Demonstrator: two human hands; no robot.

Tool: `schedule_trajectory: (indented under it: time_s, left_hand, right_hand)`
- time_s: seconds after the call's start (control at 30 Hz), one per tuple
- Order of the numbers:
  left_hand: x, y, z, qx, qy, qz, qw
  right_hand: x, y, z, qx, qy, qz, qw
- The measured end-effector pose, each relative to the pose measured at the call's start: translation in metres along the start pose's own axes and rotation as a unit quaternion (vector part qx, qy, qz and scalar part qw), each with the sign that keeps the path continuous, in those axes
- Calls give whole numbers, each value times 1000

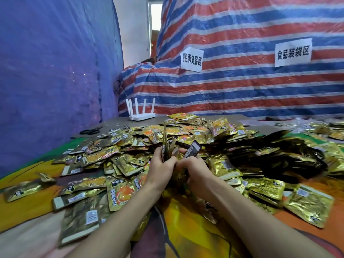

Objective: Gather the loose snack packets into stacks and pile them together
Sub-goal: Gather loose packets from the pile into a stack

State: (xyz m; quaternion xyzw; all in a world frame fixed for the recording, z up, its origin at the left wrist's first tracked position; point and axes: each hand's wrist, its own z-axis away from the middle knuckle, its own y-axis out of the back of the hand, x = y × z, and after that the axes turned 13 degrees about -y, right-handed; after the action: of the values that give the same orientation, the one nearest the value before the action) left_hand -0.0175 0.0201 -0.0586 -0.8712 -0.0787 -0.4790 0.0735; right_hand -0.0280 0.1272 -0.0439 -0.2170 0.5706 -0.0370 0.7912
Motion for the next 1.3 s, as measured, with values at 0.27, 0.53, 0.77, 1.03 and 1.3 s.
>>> schedule_trajectory:
  time_s: [0.27, 0.53, 0.77, 1.03, 1.3]
  left_hand:
    - [5, -2, 4, 13, 37, 71, 997]
    - [6, 4, 5, -7, -31, 44, 999]
    - [6, 5, 7, -25, 9, 35, 999]
    - [8, 15, 2, -25, 30, 152, 988]
    - [5, 13, 7, -72, -7, 49, 996]
  right_hand:
    - [5, 2, 7, 20, 146, 172, 974]
    - [6, 6, 7, -86, 160, 302, 936]
    - [3, 13, 6, -99, 183, 382, 900]
    - [6, 19, 1, -93, 221, 351, 905]
    - [11, 23, -7, -124, 169, 385, 899]
